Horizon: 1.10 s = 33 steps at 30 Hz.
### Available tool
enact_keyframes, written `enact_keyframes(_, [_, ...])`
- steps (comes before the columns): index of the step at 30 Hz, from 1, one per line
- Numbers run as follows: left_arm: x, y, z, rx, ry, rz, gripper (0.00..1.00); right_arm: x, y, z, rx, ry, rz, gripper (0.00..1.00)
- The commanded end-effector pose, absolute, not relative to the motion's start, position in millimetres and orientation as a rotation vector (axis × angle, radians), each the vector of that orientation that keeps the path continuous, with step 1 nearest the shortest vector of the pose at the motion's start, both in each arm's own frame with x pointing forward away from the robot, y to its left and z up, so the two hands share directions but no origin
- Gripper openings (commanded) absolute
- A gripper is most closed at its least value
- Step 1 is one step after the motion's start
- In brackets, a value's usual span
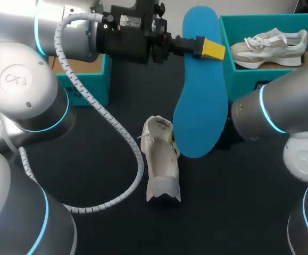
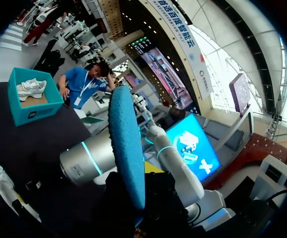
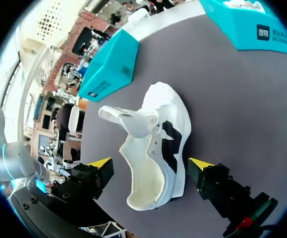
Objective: Take the shoe out of the shoebox, open the shoe tongue, remove and reinsert the insole, then place the shoe into the shoebox
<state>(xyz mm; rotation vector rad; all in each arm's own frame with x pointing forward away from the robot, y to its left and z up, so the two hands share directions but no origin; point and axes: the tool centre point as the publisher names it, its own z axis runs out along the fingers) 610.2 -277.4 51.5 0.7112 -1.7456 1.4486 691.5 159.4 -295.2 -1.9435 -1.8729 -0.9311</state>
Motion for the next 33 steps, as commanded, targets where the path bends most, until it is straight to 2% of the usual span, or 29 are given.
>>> enact_keyframes(1, [609.5, -278.5, 50.4, 0.714, -1.745, 1.449, 0.00, 681.7, 139.4, -281.7, -1.779, -1.620, -1.209, 1.00])
enact_keyframes(17, [609.5, -278.5, 50.4, 0.714, -1.745, 1.449, 0.00, 694.1, 137.3, -220.5, -1.377, -1.427, -1.236, 1.00])
enact_keyframes(33, [609.5, -278.5, 50.4, 0.714, -1.745, 1.449, 0.00, 703.8, 142.3, -162.2, -1.339, -1.298, -1.296, 1.00])
